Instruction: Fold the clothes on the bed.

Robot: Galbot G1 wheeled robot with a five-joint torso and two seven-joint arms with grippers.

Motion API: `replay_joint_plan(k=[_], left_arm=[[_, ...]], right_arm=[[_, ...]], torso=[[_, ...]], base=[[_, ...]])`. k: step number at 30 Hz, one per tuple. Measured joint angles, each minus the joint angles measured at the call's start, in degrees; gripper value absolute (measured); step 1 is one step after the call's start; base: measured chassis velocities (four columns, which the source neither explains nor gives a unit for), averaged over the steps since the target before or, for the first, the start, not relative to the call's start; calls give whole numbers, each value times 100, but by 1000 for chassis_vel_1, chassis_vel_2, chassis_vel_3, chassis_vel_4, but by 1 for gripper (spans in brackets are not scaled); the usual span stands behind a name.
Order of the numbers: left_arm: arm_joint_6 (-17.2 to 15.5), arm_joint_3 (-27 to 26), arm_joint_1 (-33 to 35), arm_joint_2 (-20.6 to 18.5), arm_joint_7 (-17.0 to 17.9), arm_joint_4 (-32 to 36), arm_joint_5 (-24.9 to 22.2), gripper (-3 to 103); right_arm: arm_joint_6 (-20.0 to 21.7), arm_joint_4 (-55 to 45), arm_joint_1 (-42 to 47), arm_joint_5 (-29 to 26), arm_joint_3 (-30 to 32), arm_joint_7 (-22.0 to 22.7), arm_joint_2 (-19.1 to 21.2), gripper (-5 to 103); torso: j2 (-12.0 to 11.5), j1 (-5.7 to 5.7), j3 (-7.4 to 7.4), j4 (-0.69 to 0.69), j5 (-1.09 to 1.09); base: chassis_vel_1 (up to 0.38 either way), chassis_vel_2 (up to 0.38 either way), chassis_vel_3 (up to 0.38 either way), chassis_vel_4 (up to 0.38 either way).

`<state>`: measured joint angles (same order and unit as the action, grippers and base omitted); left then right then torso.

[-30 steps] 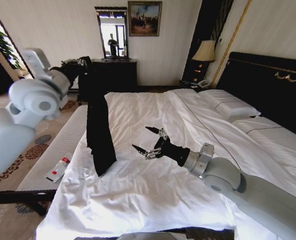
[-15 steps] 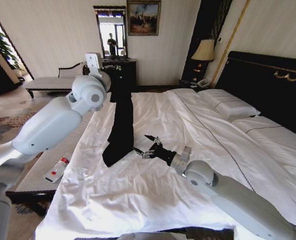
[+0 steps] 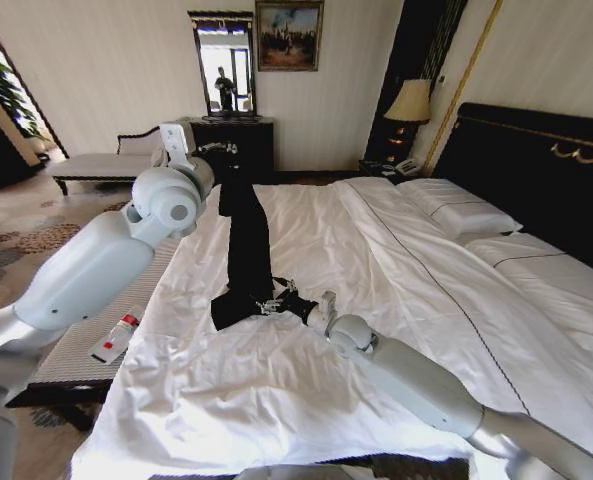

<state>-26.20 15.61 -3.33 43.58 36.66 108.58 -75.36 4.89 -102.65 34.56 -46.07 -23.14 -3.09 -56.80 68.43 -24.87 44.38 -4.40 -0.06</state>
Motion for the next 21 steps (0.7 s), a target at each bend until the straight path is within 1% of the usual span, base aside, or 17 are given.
replay_joint_plan(k=[1,3,4,8,9,10,11,13,16,21], left_arm=[[0,0,0,0,0,0,0,2],[-56,-110,53,-11,-57,48,7,2],[-56,-110,53,-11,-57,48,7,2],[-94,-171,22,56,-192,8,15,2],[-98,-173,3,63,-231,10,16,2],[-98,-173,3,63,-231,10,16,2],[-103,-175,-15,63,-259,17,14,2],[-113,-177,-38,45,-304,60,1,2],[-119,-195,-39,-9,-346,114,-13,2],[-128,-297,31,-161,-463,212,-40,2]], right_arm=[[0,0,0,0,0,0,0,100],[15,216,-152,-30,-315,49,-199,100],[15,216,-152,-30,-315,49,-199,100],[11,588,-384,-60,-832,76,-585,100],[0,714,-430,-60,-894,89,-735,100],[0,714,-430,-60,-894,89,-735,100],[-16,839,-467,-61,-925,98,-872,100],[-60,1128,-548,-77,-942,111,-1095,100],[-97,1287,-604,-98,-936,111,-1132,100],[-120,1430,-734,-201,-873,110,-987,100]], torso=[[0,0,0,0,0],[0,1,0,0,1],[0,1,0,0,1],[0,0,1,-2,0],[0,0,0,-2,2],[0,0,0,-2,2],[0,0,0,-1,4],[0,0,0,1,2],[0,0,1,1,1],[0,0,0,-1,2]], base=[[0,0,0,0],[0,0,0,0],[0,0,0,0],[0,0,0,0],[0,0,0,0],[0,0,0,0],[0,0,0,0],[0,0,0,0],[0,0,0,0],[0,0,0,0]])
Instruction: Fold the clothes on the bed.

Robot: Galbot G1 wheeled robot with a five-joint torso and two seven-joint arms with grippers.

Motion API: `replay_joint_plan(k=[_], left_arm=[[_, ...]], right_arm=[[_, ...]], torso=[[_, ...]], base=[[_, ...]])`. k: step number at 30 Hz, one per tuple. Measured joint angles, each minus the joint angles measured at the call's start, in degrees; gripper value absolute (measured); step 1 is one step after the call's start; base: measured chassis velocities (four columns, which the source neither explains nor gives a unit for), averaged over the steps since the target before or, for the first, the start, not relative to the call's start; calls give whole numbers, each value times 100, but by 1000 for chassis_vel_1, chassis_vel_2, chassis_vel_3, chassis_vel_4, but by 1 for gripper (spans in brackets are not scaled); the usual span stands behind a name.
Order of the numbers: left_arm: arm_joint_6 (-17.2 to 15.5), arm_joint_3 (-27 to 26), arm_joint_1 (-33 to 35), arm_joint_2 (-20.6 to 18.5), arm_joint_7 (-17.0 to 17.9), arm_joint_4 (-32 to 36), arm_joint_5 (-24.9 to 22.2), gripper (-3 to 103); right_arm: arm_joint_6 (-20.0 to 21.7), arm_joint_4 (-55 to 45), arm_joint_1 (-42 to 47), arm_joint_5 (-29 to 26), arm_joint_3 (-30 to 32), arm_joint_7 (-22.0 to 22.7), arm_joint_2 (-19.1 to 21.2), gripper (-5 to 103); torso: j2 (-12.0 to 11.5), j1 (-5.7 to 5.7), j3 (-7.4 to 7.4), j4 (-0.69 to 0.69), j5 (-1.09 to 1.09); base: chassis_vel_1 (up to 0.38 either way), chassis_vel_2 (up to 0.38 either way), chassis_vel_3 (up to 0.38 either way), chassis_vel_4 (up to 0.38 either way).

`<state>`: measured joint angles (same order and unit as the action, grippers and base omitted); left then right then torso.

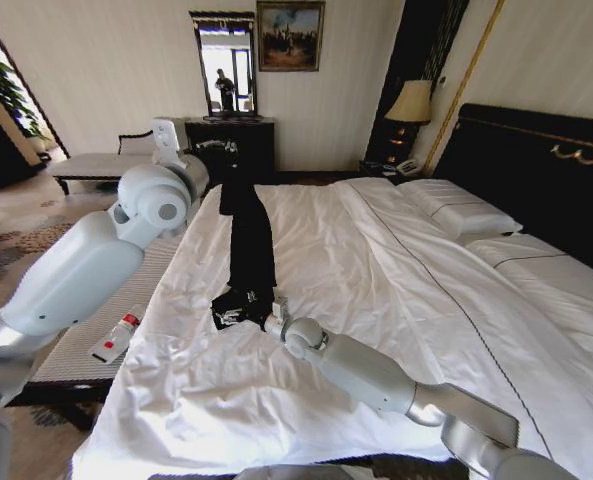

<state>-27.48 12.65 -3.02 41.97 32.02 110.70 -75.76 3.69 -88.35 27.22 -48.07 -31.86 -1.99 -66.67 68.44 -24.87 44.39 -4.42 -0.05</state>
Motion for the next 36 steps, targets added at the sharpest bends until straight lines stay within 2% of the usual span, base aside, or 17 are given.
replay_joint_plan(k=[15,23,24,25,27,30,34,35,36], left_arm=[[8,-95,43,-145,-10,219,-67,2],[27,-98,75,-231,-10,296,-78,2],[28,-104,76,-237,-10,300,-79,2],[28,-104,76,-237,-10,300,-79,2],[30,-111,76,-246,-10,312,-85,2],[31,-112,75,-236,-10,315,-87,2],[34,-112,70,-251,-4,325,-87,2],[34,-112,70,-251,-4,325,-87,2],[36,-112,70,-273,-5,327,-87,2]], right_arm=[[-49,384,-295,-112,122,-42,218,100],[-58,530,-658,-299,34,-2,-121,102],[-58,550,-700,-315,13,2,-162,97],[-58,550,-700,-315,13,2,-162,97],[-58,618,-789,-357,-52,5,-276,87],[-58,666,-821,-385,-76,5,-352,82],[-73,706,-828,-417,-102,2,-417,60],[-73,706,-828,-417,-102,2,-417,60],[-78,704,-828,-424,-105,1,-416,55]], torso=[[0,0,0,0,1],[0,0,0,1,0],[0,0,0,1,0],[0,0,0,1,0],[0,0,0,1,0],[0,0,0,1,1],[-1,0,0,0,1],[-1,0,0,0,1],[0,0,0,1,1]], base=[[0,0,0,0],[0,0,0,0],[0,0,0,0],[0,0,0,0],[0,0,0,0],[0,0,0,0],[0,0,0,0],[0,0,0,0],[0,0,0,0]])
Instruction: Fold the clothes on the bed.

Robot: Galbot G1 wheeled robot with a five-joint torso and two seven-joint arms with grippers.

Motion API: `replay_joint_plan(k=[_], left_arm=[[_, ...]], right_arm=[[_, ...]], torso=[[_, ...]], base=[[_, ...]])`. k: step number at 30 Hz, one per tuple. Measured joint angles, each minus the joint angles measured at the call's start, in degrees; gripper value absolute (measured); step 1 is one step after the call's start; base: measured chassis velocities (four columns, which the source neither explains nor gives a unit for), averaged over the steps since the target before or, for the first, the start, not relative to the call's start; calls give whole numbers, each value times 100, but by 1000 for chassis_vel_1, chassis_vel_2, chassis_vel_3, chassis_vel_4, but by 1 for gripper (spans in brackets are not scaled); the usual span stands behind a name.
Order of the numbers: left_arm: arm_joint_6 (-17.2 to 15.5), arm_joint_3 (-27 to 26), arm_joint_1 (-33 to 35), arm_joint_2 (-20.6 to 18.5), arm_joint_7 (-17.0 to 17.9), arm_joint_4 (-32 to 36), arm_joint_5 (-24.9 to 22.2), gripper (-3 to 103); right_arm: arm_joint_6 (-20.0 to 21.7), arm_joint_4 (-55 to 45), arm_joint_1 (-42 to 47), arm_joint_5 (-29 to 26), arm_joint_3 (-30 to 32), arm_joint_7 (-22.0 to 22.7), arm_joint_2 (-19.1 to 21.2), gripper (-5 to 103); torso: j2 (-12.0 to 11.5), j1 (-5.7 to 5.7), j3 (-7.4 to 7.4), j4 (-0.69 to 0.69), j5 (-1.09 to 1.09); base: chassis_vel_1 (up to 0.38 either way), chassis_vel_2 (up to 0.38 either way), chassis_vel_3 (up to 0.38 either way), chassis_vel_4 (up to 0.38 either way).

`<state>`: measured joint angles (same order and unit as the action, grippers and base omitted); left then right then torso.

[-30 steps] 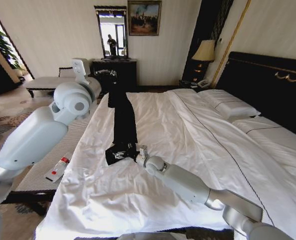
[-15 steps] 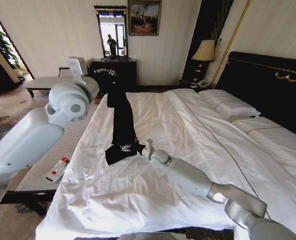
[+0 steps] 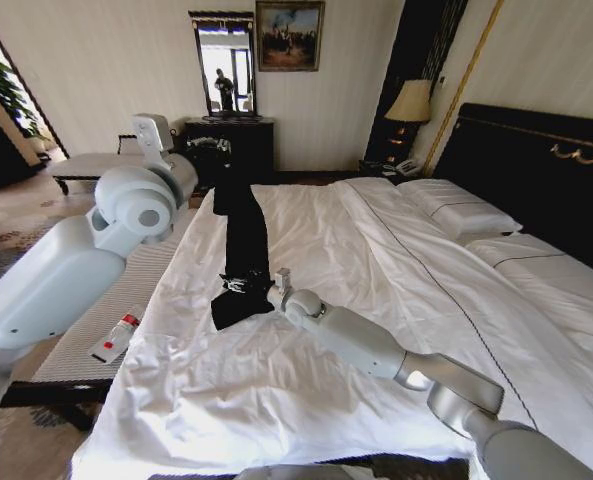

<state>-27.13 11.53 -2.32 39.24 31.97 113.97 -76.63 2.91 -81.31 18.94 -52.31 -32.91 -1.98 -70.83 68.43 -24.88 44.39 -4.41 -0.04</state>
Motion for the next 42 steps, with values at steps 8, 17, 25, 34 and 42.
replay_joint_plan(k=[8,17,25,34,42], left_arm=[[12,0,-2,-6,6,-7,-16,2],[12,14,-16,6,19,-47,-28,2],[12,-29,-23,-22,0,-123,-17,2],[41,-607,581,-447,-133,-32,93,2],[44,-915,436,-977,-224,17,-92,2]], right_arm=[[-41,-50,28,-8,-3,-2,32,28],[-46,-160,99,-12,-20,17,121,1],[-79,-349,66,-18,-18,89,277,0],[162,-741,-424,110,507,323,1528,0],[490,-1389,-1102,-65,853,272,2326,0]], torso=[[0,0,0,0,0],[0,0,0,0,0],[0,0,0,0,2],[0,0,0,-2,0],[-1,0,0,1,3]], base=[[0,0,0,0],[0,0,0,0],[0,0,0,0],[0,0,0,0],[0,0,0,0]])
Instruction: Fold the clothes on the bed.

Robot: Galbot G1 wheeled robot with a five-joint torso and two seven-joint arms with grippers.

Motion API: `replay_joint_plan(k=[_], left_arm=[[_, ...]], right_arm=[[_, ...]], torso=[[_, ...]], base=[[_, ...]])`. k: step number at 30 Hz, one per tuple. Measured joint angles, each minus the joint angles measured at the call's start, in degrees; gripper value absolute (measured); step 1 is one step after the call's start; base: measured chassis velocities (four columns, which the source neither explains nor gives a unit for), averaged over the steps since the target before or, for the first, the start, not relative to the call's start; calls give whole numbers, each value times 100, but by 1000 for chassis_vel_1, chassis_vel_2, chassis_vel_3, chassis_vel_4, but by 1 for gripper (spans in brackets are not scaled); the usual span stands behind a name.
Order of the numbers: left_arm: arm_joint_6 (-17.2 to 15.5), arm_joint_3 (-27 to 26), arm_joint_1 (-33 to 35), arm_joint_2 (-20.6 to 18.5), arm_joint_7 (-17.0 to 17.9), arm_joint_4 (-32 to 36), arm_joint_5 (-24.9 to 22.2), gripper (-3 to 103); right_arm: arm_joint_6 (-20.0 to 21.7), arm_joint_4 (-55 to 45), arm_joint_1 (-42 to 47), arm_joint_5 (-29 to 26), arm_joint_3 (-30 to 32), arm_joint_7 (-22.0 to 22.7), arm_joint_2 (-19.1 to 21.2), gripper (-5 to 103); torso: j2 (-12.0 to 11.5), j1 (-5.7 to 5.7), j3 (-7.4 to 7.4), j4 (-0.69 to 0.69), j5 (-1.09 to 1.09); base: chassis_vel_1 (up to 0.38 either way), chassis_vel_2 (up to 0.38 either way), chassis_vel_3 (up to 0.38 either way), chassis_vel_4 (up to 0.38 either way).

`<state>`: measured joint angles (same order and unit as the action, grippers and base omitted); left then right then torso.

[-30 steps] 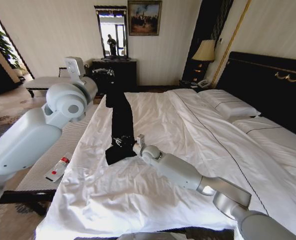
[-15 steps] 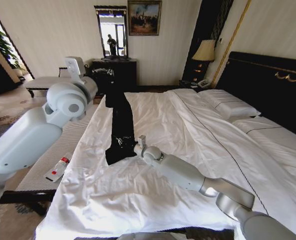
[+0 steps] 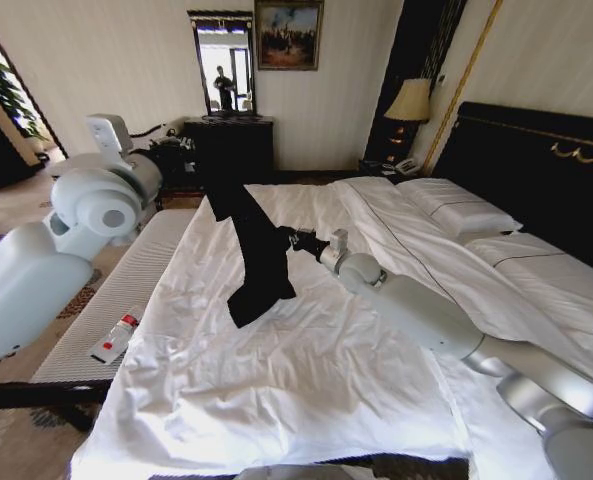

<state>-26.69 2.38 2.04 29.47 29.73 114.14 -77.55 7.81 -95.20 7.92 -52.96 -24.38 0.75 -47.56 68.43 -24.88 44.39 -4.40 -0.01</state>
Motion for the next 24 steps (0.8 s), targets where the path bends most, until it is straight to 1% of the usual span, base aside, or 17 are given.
replay_joint_plan(k=[2,3,4,6,7,8,10,12,13,15,16,17,18,20,21,22,24], left_arm=[[2,-138,-10,-309,-29,119,-144,2],[12,-182,18,-430,-34,202,-191,2],[12,-182,18,-430,-34,202,-191,2],[57,-372,239,-718,-50,483,-254,2],[74,-540,430,-876,-67,748,-287,2],[74,-540,430,-876,-67,748,-287,2],[90,-692,520,-1059,-36,1040,-419,2],[117,-853,485,-1392,33,1501,-801,2],[117,-853,485,-1392,33,1501,-801,2],[140,-958,471,-1663,44,1761,-1055,2],[153,-1117,513,-1872,36,1937,-1224,2],[181,-1465,666,-2208,32,2182,-1499,2],[181,-1465,666,-2208,32,2182,-1499,2],[188,-1823,743,-2633,67,2449,-1980,2],[188,-1823,743,-2633,67,2449,-1980,2],[188,-2054,753,-2837,166,2617,-2360,2],[165,-2281,752,-2967,345,2823,-2771,2]], right_arm=[[112,-254,-230,-76,147,-81,404,0],[157,-333,-300,-107,200,-96,531,0],[157,-333,-300,-107,200,-96,531,0],[292,-514,-489,-202,338,-97,816,0],[387,-646,-618,-284,419,-53,952,0],[387,-646,-618,-284,419,-53,952,0],[503,-829,-810,-421,490,27,1075,0],[659,-1081,-1096,-637,667,117,1217,0],[659,-1081,-1096,-637,667,117,1217,0],[747,-1235,-1238,-789,782,152,1309,0],[796,-1355,-1325,-919,863,184,1401,0],[887,-1600,-1406,-1150,963,329,1584,0],[887,-1600,-1406,-1150,963,329,1584,0],[1123,-2082,-1382,-1557,1061,723,1839,0],[1123,-2082,-1382,-1557,1061,723,1839,0],[1331,-2516,-1317,-1939,1127,1025,2043,0],[1493,-3015,-1267,-2317,1248,1334,2310,0]], torso=[[1,1,-1,0,-3],[1,1,-1,-1,-2],[1,1,-1,-1,-2],[1,1,-1,-2,-1],[1,1,-1,-2,-3],[1,1,-1,-2,-3],[1,1,-1,-1,0],[1,0,-1,-2,-4],[1,0,-1,-2,-4],[1,0,-1,0,-2],[1,0,-1,0,-3],[1,1,-2,0,-3],[1,1,-2,0,-3],[1,2,-2,0,0],[1,2,-2,0,0],[2,2,-2,-1,1],[2,3,-2,1,0]], base=[[0,0,0,0],[0,0,0,0],[0,0,0,0],[0,0,0,0],[0,0,0,0],[0,0,0,0],[0,0,0,0],[0,0,0,0],[0,0,0,0],[0,0,0,0],[0,0,0,0],[0,0,0,0],[0,0,0,0],[0,0,0,0],[0,0,0,0],[0,0,0,0],[0,0,0,0]])
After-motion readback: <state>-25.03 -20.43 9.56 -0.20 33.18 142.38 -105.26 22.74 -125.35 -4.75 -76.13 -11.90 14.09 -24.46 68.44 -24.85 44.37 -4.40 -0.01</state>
